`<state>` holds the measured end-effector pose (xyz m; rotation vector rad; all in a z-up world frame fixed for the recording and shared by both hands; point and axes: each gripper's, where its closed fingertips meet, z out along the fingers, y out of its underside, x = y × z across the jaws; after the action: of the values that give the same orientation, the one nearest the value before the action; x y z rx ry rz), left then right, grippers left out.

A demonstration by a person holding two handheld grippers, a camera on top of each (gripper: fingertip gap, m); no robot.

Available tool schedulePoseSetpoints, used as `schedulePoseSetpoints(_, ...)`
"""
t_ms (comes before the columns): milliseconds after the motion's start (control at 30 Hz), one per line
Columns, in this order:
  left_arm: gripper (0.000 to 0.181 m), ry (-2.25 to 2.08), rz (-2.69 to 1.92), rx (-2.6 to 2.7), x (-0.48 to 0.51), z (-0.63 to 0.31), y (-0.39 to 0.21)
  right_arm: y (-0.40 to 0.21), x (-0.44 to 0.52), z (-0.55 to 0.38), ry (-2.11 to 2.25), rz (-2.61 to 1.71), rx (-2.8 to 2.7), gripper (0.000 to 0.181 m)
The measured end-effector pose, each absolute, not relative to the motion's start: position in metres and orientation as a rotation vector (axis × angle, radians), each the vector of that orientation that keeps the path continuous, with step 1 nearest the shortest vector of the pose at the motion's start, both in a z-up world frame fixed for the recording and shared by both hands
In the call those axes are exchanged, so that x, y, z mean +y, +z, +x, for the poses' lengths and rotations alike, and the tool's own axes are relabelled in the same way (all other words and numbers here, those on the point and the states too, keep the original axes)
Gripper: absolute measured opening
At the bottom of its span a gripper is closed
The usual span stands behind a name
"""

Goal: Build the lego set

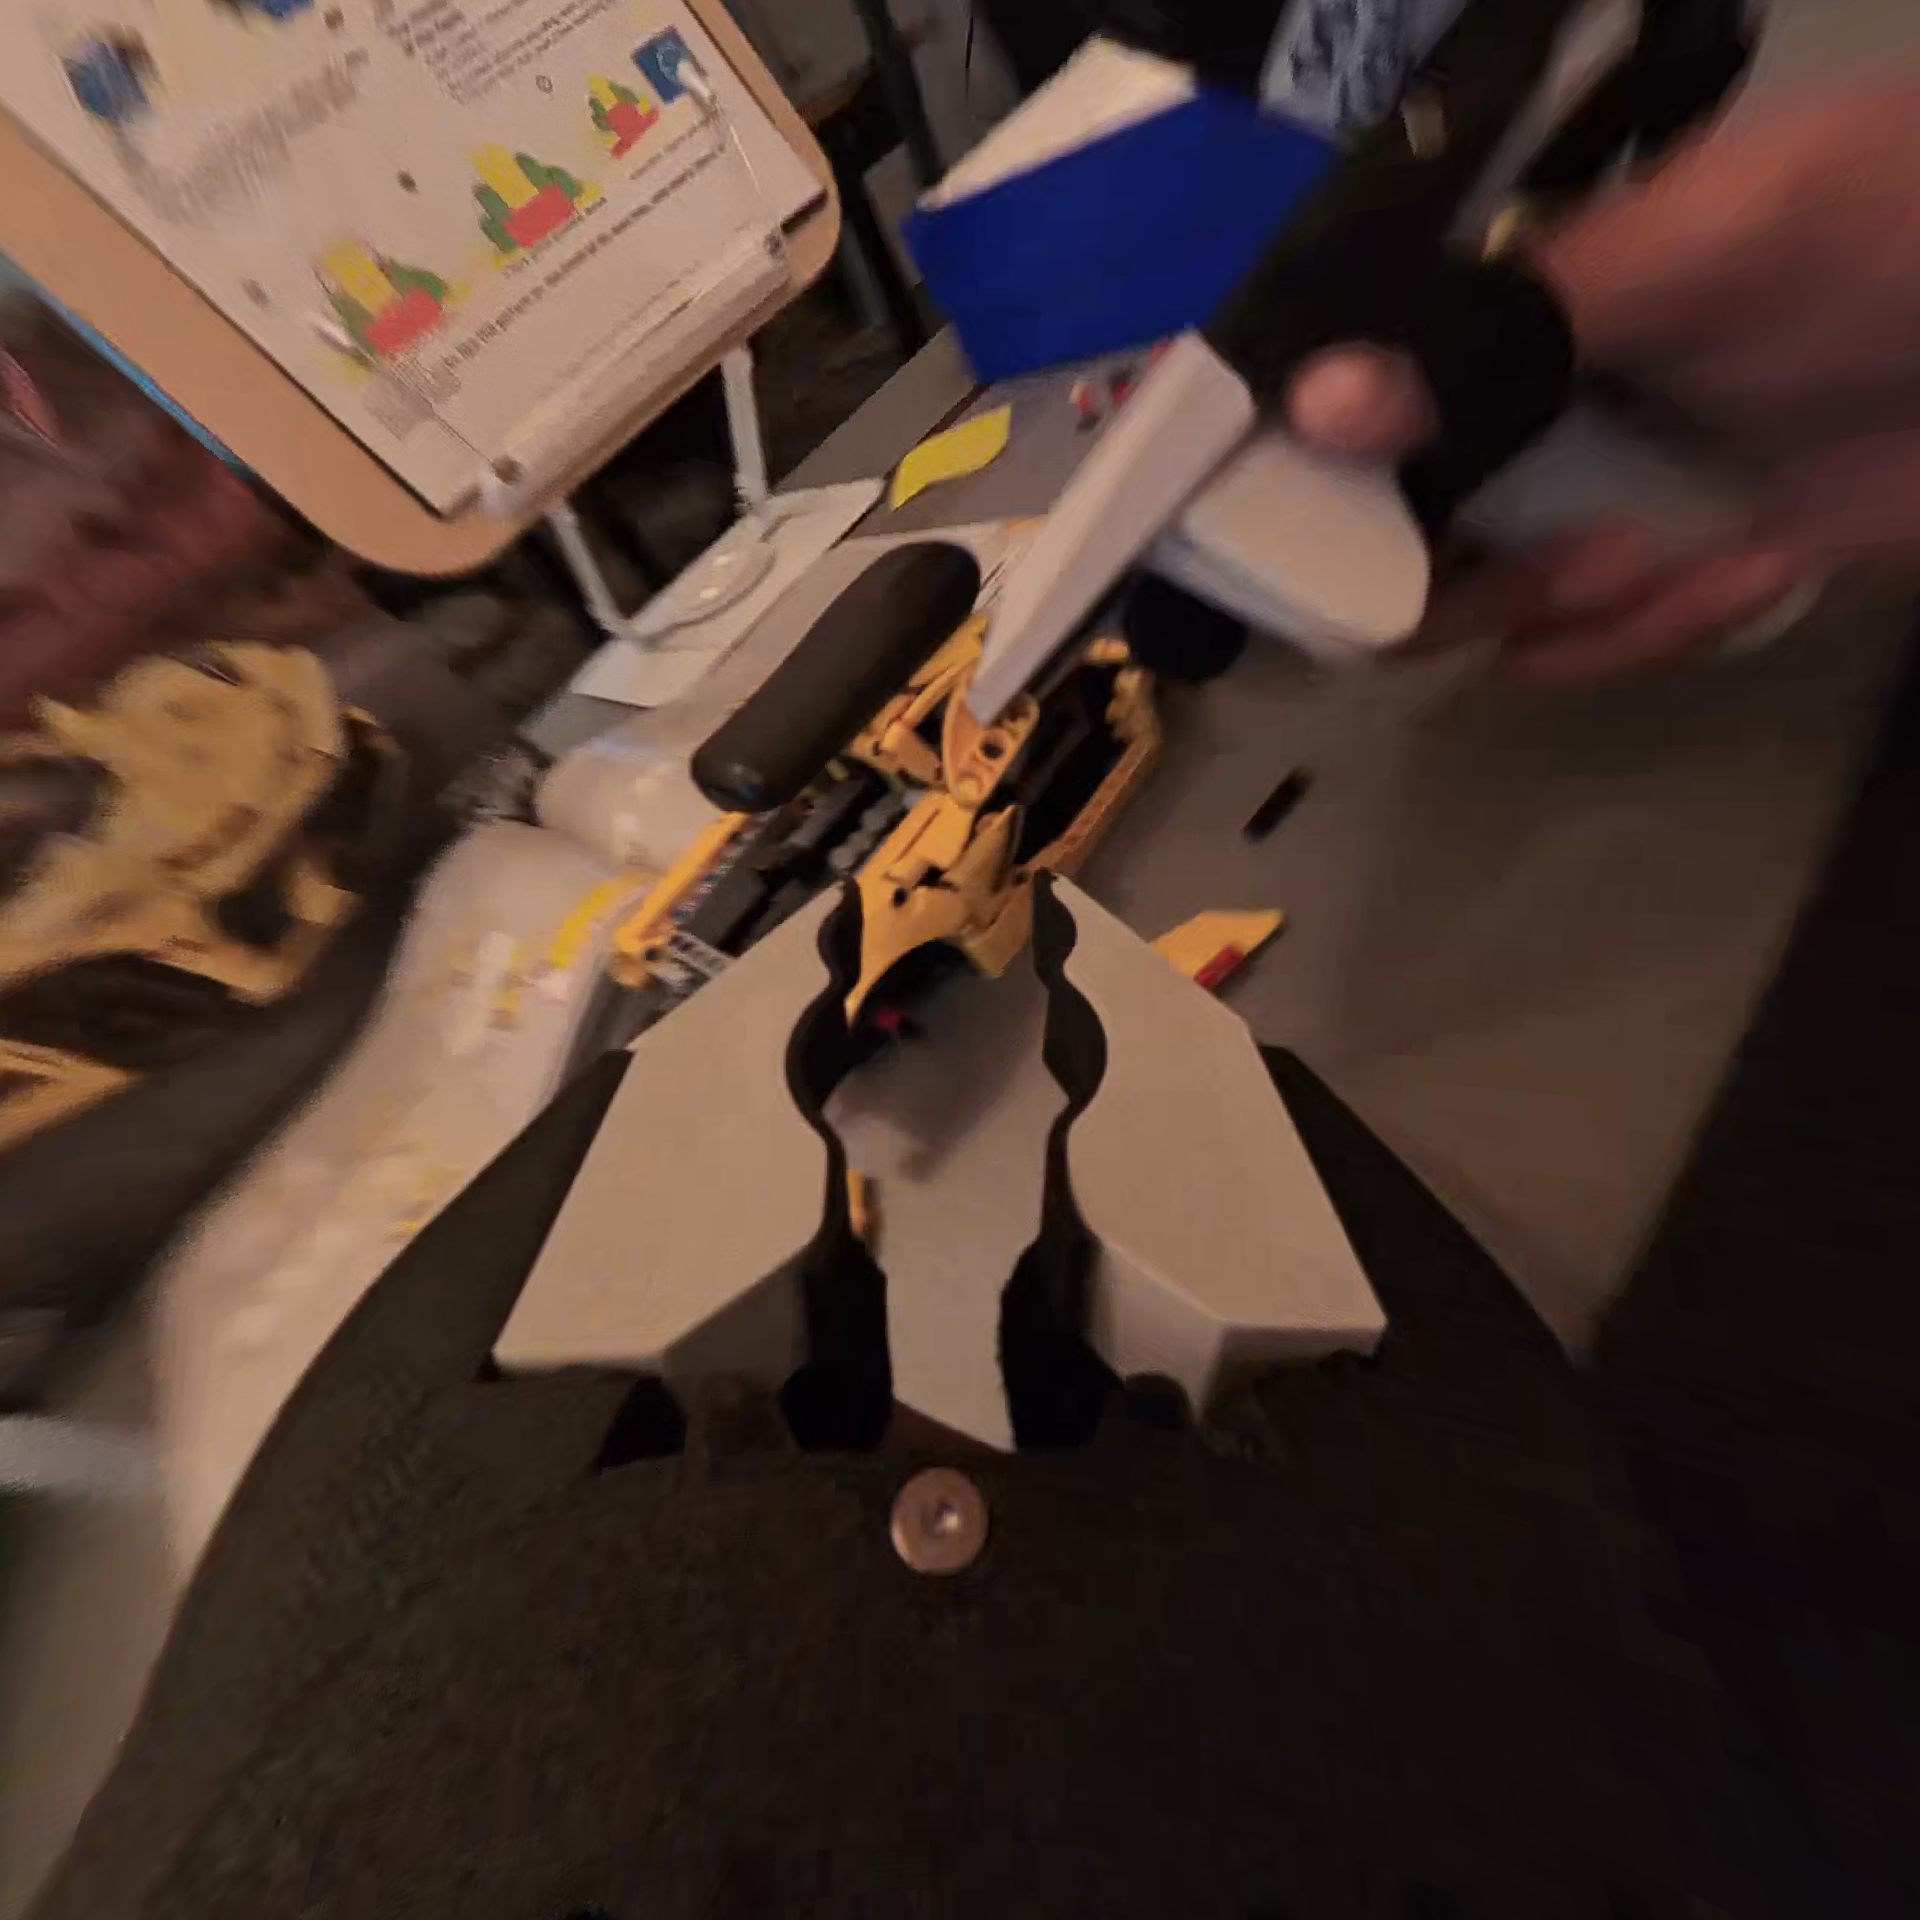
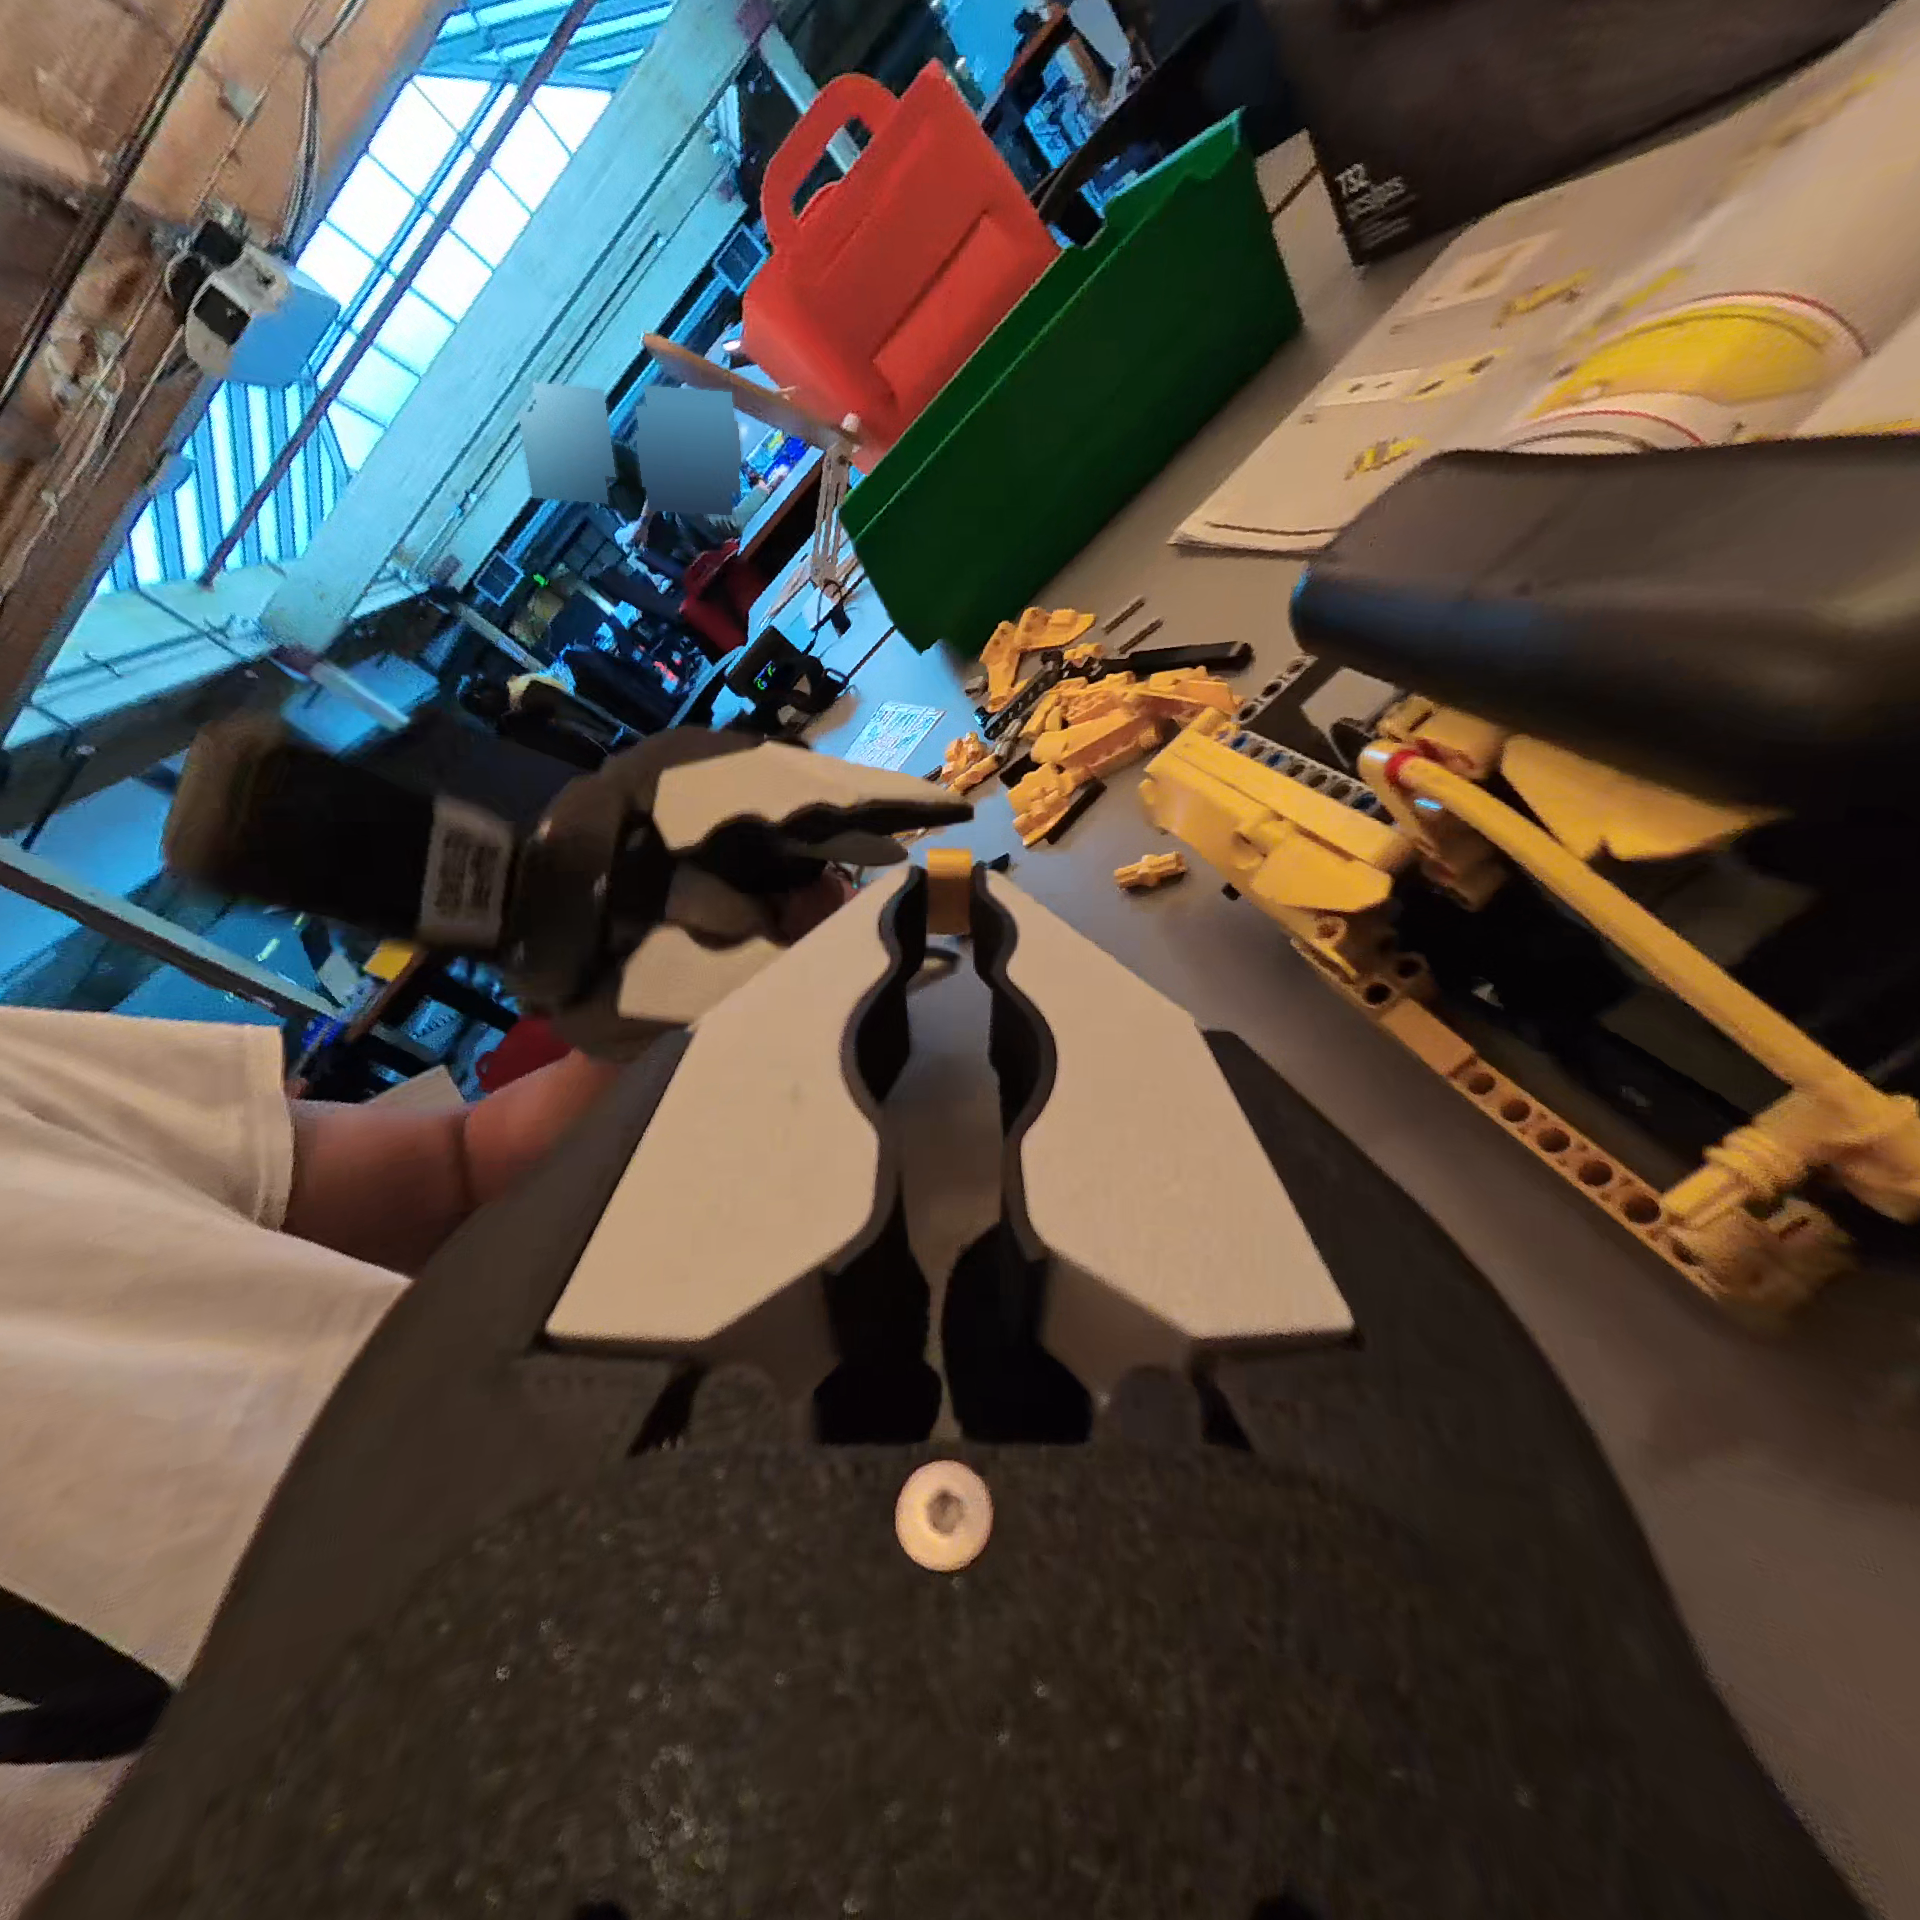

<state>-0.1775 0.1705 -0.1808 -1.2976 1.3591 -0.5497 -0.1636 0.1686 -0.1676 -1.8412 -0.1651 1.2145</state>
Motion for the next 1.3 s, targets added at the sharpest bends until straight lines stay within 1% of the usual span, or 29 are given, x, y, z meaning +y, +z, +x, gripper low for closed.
schedulePoseSetpoints(100, 0.033, -0.076, -1.085, 1.429, 0.177, -0.173, -0.189, -0.168, 0.168, -0.165, 1.293, -1.841, -0.123, 0.006)
schedulePoseSetpoints(200, 0.033, 0.242, -0.888, 1.430, 0.175, -0.169, -0.186, -0.170, 0.166, -0.171, 1.369, -1.846, -0.106, 0.006)
schedulePoseSetpoints(333, 0.033, 0.396, -0.756, 1.354, 0.170, -0.166, -0.170, -0.167, 0.163, -0.178, 1.550, -1.816, -0.043, 0.006)
schedulePoseSetpoints(367, 0.031, 0.433, -0.731, 1.335, 0.170, -0.167, -0.166, -0.167, 0.162, -0.179, 1.591, -1.812, -0.030, 0.006)
schedulePoseSetpoints(400, 0.021, 0.456, -0.707, 1.331, 0.170, -0.167, -0.165, -0.165, 0.161, -0.180, 1.629, -1.795, -0.016, 0.006)
schedulePoseSetpoints(433, 0.015, 0.471, -0.691, 1.333, 0.170, -0.167, -0.165, -0.161, 0.160, -0.180, 1.673, -1.769, -0.003, 0.006)
schedulePoseSetpoints(533, 0.012, 0.530, -0.624, 1.331, 0.168, -0.168, -0.162, -0.159, 0.159, -0.179, 1.742, -1.744, 0.020, 0.006)
schedulePoseSetpoints(700, 0.007, 0.387, -0.670, 1.276, 0.163, -0.173, -0.146, -0.140, 0.151, -0.182, 1.894, -1.612, -0.024, 0.010)
schedulePoseSetpoints(900, 0.007, 0.401, -0.611, 1.290, 0.161, -0.174, -0.148, -0.142, 0.149, -0.183, 1.978, -1.627, 0.018, 0.009)
schedulePoseSetpoints(967, 0.007, 0.258, -0.690, 1.273, 0.159, -0.174, -0.144, -0.138, 0.147, -0.182, 1.963, -1.610, -0.028, 0.011)
schedulePoseSetpoints(1067, 0.007, -0.072, -0.849, 1.173, 0.161, -0.181, -0.125, -0.123, 0.151, -0.174, 1.722, -1.556, -0.137, 0.020)
schedulePoseSetpoints(1167, 0.007, -0.408, -0.977, 1.092, 0.160, -0.187, -0.113, -0.109, 0.148, -0.178, 1.315, -1.510, -0.376, 0.032)
schedulePoseSetpoints(1233, 0.007, -0.543, -1.037, 1.083, 0.159, -0.187, -0.114, -0.104, 0.149, -0.183, 1.038, -1.465, -0.471, 0.039)
schedulePoseSetpoints(1300, 0.007, -0.574, -1.062, 1.094, 0.158, -0.185, -0.117, -0.098, 0.151, -0.188, 0.856, -1.418, -0.501, 0.038)
